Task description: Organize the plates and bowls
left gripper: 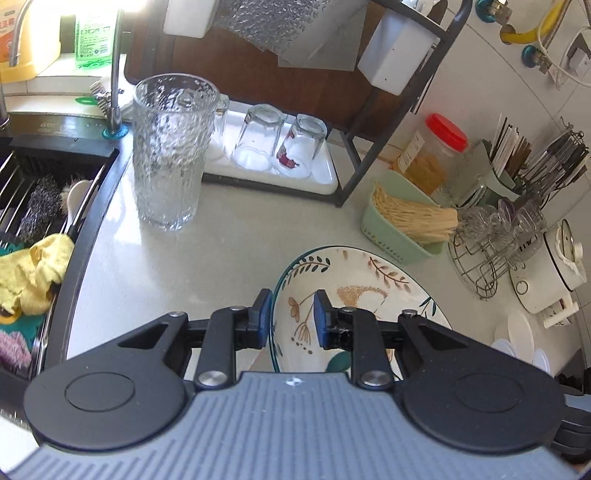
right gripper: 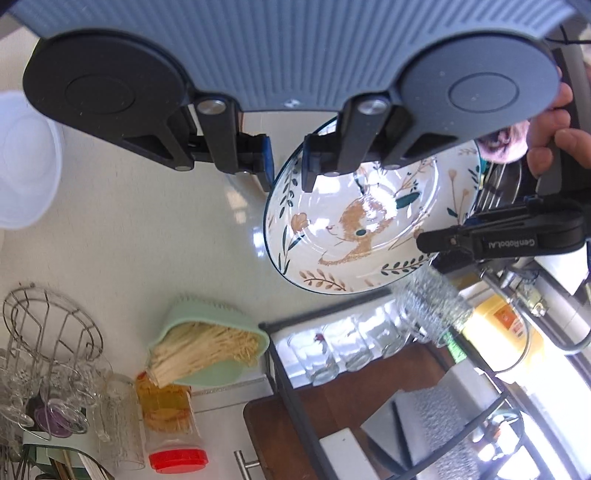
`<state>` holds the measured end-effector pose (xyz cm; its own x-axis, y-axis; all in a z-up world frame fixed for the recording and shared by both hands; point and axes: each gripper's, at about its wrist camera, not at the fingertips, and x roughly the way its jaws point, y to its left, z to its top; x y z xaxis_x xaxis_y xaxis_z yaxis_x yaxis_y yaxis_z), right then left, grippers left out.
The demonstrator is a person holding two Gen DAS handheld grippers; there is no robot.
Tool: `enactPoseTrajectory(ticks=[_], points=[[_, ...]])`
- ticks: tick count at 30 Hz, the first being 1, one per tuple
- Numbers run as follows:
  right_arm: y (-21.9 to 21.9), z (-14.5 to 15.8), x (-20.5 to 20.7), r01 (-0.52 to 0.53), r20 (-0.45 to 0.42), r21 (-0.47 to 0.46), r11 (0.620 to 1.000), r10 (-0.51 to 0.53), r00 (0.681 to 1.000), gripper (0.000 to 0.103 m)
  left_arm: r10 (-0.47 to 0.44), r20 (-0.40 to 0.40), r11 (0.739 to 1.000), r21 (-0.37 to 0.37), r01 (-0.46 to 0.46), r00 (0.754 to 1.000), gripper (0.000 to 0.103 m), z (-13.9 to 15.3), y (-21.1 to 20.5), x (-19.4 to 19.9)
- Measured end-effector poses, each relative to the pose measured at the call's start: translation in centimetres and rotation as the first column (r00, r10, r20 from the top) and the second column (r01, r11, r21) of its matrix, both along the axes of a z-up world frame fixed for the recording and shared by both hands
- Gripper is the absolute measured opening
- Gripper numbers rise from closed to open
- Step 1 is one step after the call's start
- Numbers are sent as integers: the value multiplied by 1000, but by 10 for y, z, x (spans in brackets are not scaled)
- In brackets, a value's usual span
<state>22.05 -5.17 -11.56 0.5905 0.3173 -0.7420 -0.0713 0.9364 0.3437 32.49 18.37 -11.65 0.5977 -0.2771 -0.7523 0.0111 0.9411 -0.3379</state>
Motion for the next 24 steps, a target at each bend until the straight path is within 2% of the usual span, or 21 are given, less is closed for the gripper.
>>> enactPoseTrajectory(ticks=[12,21,24], points=[[2,-5,-34,-45,-16,9,999,45,999,19,17,-40,999,43,-15,999,26,-5,-1,-51],[2,-16,-48,-61,-28,3,998,62,998,19,12,-45,996,92,-7,999,26,-12,-7,-65],[3,-18,-50,-77,-33,-8,997,77,996,19,27,-73,997,81,-21,997,26,-17,-4,-64]])
